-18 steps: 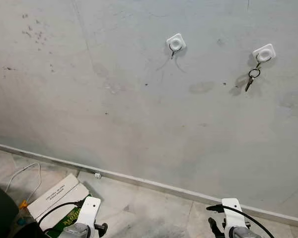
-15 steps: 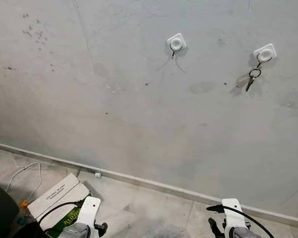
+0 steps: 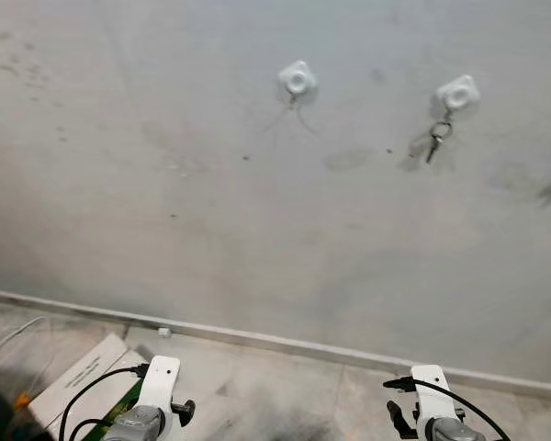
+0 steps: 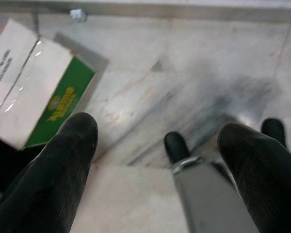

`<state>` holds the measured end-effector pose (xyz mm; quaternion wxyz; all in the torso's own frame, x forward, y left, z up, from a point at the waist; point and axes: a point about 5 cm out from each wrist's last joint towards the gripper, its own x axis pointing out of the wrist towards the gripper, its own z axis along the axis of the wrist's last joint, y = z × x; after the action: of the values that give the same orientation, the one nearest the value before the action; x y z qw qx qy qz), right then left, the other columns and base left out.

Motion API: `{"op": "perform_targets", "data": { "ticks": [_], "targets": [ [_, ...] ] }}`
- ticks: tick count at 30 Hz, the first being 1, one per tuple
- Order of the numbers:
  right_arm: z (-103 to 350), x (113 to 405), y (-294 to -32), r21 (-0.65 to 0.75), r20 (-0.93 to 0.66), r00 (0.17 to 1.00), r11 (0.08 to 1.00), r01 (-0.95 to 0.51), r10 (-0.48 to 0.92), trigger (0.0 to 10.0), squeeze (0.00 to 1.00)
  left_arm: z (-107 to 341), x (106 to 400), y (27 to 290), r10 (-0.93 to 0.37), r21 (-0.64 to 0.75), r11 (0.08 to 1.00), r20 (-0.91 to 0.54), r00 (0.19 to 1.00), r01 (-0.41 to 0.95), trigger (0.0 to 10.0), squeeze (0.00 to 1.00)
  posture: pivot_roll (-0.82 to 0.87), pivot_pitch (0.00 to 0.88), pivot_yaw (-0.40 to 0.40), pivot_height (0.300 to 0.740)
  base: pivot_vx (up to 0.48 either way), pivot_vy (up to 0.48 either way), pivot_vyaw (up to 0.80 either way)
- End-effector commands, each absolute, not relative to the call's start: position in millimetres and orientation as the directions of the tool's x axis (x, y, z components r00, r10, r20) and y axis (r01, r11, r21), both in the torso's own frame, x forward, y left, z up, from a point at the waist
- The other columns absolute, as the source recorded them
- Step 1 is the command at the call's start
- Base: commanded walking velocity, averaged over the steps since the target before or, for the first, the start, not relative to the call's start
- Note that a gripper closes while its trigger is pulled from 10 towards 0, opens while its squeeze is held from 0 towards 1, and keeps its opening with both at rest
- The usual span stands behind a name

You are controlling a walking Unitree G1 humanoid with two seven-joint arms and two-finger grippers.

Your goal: Hang keys on a hook

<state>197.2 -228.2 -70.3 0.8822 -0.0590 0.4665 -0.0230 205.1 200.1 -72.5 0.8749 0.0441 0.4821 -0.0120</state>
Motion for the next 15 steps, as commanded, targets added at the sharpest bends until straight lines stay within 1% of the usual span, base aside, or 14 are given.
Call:
{"op": "perform_targets", "data": {
  "ticks": [1,3,7,13,15],
  "targets": [
    [-65,210,-223,-0.12,-0.804,0.587,0.993,-0.005,-0.094,10.0,0.0,-68,213,201,0.018,0.065,0.996,-0.831,0.555,0.065,10.0,0.0,-0.05,0.0,0.029,0.74,0.0,0.0,-0.77],
    [-61,218,-221,-0.121,-0.794,0.601,0.993,0.003,-0.099,10.0,0.0,-67,215,202,0.027,0.085,0.993,-0.836,0.549,0.081,10.0,0.0,-0.05,0.0,0.03,0.74,0.0,0.0,-0.77],
    [-60,220,-219,-0.119,-0.788,0.606,0.993,0.015,-0.104,10.0,0.0,-66,216,202,0.026,0.085,0.993,-0.835,0.549,0.081,10.0,0.0,-0.05,0.0,0.031,0.74,0.0,0.0,-0.77],
    [-63,215,-218,-0.112,-0.793,0.6,0.993,0.03,-0.107,10.0,0.0,-66,215,203,0.027,0.078,0.995,-0.837,0.547,0.069,10.0,0.0,-0.04,0.0,0.027,0.74,0.0,0.0,-0.77],
    [-66,209,-221,-0.117,-0.802,0.587,0.993,0.029,-0.111,10.0,0.0,-67,215,203,0.028,0.072,0.996,-0.84,0.541,0.061,10.0,0.0,-0.04,0.0,0.025,0.74,0.0,0.0,-0.66]
  ]
}}
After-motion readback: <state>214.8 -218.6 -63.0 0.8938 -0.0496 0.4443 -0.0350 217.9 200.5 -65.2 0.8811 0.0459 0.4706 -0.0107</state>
